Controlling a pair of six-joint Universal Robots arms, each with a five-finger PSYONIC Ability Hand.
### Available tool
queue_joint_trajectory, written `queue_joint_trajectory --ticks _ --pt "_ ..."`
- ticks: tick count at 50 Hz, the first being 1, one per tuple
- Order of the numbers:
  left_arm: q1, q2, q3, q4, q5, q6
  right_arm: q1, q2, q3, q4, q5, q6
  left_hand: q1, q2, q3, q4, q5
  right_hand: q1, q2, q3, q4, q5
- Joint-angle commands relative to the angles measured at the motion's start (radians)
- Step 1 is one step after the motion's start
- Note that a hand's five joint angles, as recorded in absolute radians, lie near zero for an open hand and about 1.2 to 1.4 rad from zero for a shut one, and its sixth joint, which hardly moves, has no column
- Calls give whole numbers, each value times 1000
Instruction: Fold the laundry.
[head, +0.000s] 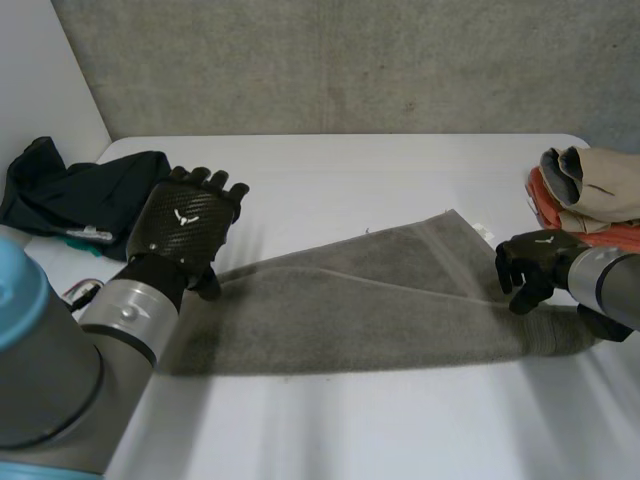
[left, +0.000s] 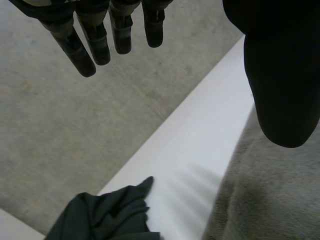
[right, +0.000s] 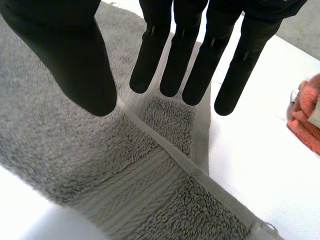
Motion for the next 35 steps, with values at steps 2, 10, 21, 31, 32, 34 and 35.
queue_joint_trajectory --ticks 2,10,21,31,32,34,35 --pt "72 9 198 -220 92 -71 -33 -59 -37 145 1 42 -14 -28 -33 -24 -51 -120 -119 -119 -119 -120" --pt "93 -136 433 -410 186 -80 -52 -61 8 141 19 -44 -14 -28 -33 -24 -51 -284 -284 -283 -283 -284" --pt "109 -342 615 -586 250 -63 -55 33 69 -94 86 -156 -14 -28 -33 -24 -51 -311 -310 -310 -310 -311" --pt "107 -389 614 -520 232 -43 -56 35 75 -103 91 -150 -14 -28 -33 -24 -51 465 465 466 466 465" --pt "107 -392 617 -513 230 -43 -55 24 78 -105 88 -141 -14 -28 -33 -24 -51 465 465 466 466 465" --pt "104 -409 634 -504 230 -42 -35 -33 97 -113 65 -122 -14 -28 -33 -24 -51 465 465 466 466 465" --pt "102 -415 641 -503 230 -42 -27 -59 103 -119 53 -118 -14 -28 -33 -24 -51 465 465 466 466 465"
